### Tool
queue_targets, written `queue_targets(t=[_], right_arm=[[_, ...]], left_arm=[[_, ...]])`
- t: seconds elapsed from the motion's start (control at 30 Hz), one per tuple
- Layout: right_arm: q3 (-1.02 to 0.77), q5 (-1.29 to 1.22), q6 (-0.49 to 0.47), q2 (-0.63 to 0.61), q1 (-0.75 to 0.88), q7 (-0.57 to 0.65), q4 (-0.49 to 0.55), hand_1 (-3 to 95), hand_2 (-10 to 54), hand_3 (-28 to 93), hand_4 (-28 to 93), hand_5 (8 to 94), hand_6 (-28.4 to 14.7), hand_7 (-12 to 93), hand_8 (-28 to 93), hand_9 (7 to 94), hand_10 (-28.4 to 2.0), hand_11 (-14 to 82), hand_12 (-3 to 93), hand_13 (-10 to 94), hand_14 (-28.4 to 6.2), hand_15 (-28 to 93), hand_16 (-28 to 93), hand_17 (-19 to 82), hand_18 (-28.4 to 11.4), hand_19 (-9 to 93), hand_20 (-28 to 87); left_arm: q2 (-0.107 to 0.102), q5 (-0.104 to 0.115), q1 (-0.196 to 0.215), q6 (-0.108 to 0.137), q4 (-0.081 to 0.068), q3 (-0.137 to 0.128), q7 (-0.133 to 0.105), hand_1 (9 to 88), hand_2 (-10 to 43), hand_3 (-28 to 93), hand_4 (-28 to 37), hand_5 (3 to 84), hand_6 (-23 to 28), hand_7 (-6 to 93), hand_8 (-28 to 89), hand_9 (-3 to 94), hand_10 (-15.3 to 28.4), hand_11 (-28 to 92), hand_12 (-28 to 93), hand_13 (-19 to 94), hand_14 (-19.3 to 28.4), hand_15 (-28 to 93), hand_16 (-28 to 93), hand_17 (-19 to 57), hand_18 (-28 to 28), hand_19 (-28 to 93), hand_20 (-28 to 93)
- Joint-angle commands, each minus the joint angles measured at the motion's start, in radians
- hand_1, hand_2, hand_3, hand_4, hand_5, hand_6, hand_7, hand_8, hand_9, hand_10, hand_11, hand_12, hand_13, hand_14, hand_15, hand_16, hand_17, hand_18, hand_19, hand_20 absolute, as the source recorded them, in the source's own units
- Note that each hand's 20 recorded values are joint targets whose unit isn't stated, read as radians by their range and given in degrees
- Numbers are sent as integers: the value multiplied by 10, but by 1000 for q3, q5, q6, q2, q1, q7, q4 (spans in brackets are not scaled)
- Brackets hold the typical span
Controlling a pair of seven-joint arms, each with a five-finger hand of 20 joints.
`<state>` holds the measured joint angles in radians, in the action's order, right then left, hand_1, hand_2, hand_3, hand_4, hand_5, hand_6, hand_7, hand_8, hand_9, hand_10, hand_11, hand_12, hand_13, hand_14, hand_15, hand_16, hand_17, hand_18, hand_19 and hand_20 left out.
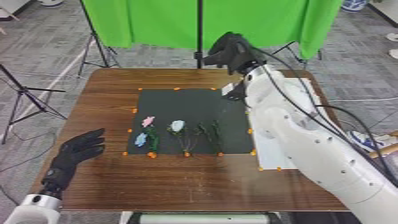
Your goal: Arrange flowers
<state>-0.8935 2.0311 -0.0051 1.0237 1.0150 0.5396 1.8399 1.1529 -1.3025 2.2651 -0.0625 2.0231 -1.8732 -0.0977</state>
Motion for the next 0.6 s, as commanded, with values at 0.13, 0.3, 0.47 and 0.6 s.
queue_targets(t=[0.13, 0.3, 0.47, 0.6], right_arm=[[-100, 84, -260, -127, 69, 116, -125, 327, -77, 622, -121, 627, -21, 127, -65, 719, -170, 247, 299, 773, -92, 663, 377, 464, -219, 932, 562], [-73, 136, -212, -133, 87, 115, -192, 353, -91, 636, -126, 641, -12, 142, -71, 747, -158, 274, 298, 792, -83, 668, 367, 482, -217, 932, 568], [-56, 190, -240, -127, 97, 155, -253, 354, -95, 642, -130, 645, -8, 150, -75, 757, -150, 284, 295, 804, -76, 668, 367, 494, -213, 932, 578], [-52, 208, -240, -128, 108, 166, -284, 357, -95, 643, -131, 641, -10, 150, -75, 758, -148, 285, 293, 804, -75, 667, 369, 496, -213, 932, 580]], left_arm=[[7, 0, 20, -3, 7, -7, 12, 383, -47, 681, -32, 420, 21, 126, -66, 392, 123, 191, 134, 347, 180, 261, 24, 32, 158, 348, 371], [2, 0, 15, -3, 5, -7, 11, 383, -46, 681, -32, 421, 21, 126, -67, 393, 123, 191, 135, 347, 180, 261, 25, 32, 158, 348, 371], [1, 0, 11, -8, 3, -5, 12, 383, -47, 681, -32, 421, 22, 126, -66, 393, 123, 191, 134, 348, 179, 261, 24, 32, 158, 348, 370], [3, 0, 11, -9, 3, -8, 12, 383, -46, 680, -32, 422, 24, 125, -66, 393, 123, 190, 134, 348, 179, 259, 24, 32, 158, 347, 370]])
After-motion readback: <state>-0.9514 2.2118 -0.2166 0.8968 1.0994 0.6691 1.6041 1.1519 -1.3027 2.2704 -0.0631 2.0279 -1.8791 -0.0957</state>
